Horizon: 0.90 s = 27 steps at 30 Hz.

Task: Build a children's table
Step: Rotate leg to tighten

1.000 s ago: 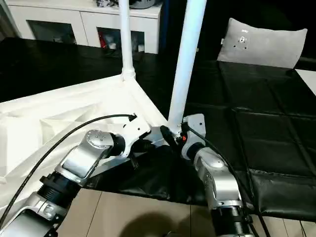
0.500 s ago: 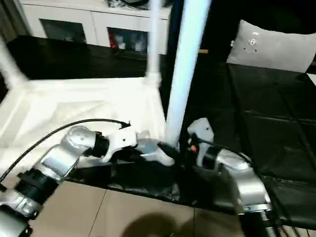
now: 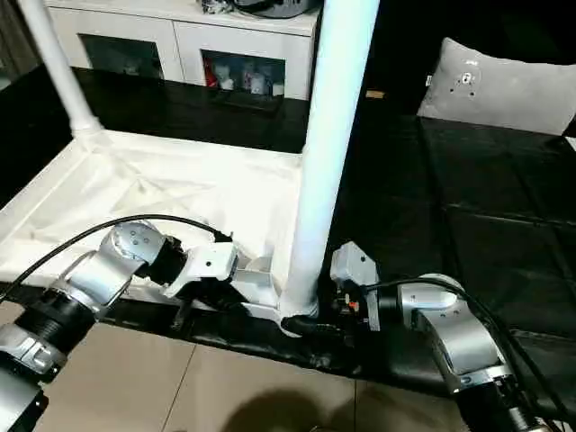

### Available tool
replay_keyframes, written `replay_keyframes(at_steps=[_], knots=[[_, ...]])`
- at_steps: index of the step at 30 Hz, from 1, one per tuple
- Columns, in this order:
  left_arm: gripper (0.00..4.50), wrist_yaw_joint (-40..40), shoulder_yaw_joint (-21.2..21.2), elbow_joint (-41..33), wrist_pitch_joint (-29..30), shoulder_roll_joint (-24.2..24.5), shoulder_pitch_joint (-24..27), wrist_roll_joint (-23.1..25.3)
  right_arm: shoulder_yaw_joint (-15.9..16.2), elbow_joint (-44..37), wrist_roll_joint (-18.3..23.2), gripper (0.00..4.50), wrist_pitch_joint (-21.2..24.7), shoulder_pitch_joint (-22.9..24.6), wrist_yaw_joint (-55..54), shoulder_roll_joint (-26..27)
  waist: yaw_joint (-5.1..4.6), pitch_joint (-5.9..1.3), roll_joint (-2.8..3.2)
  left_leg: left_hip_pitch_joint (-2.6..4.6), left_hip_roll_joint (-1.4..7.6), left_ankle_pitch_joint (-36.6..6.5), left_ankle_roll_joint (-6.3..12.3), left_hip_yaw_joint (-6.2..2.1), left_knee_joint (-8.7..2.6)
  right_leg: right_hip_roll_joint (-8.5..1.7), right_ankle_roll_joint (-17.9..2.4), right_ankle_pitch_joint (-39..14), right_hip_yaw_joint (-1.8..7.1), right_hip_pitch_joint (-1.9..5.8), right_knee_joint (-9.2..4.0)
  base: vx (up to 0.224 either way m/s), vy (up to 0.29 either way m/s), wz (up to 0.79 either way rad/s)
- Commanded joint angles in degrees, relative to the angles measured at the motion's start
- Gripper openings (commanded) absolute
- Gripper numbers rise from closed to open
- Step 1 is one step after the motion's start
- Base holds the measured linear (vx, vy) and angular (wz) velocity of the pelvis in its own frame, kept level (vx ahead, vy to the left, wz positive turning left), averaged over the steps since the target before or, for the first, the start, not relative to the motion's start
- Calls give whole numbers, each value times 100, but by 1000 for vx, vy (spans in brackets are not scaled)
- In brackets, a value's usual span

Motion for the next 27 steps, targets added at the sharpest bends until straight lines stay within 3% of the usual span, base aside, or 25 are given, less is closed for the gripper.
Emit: replay_keyframes(at_steps=[1,10,17,21,24,26,27], knots=[[0,-243,-154,18,-200,-22,-137,21,17,87,103,364,11,-83,100,-32,-8,-365,-70,-90,35,-525,410,91,-383,-317,-1219,-1139,176,390,-388,0,0,0],[0,-308,-139,192,-363,-48,-198,40,93,143,119,285,60,-125,154,36,8,-375,-59,-91,40,-441,409,92,-377,-321,-1283,-950,168,399,-363,0,0,0],[0,-338,-104,220,-401,-36,-149,50,145,122,161,275,99,-56,173,94,11,-374,-44,-86,48,-500,367,86,-386,-324,-1264,-1037,162,401,-370,0,0,0],[0,21,89,-82,97,-218,50,-135,95,-171,353,275,643,200,-268,355,24,-363,-27,-91,48,-477,338,82,-392,-327,-1302,-969,159,410,-370,0,0,0],[0,335,209,-324,531,-365,158,-215,10,-206,287,274,936,249,-899,665,-12,-334,-19,-72,45,-752,239,84,-418,-320,-1179,-1465,148,384,-421,0,0,0],[0,653,308,-525,969,-509,228,-249,-36,-152,107,274,1003,265,-1474,950,-53,-314,-9,-78,29,-954,90,65,-439,-333,-951,-2156,135,372,-474,0,0,0],[0,676,315,-538,999,-519,232,-251,-39,-147,94,274,1006,265,-1512,970,-53,-314,-9,-78,29,-954,90,65,-439,-333,-951,-2156,135,372,-474,0,0,0]])
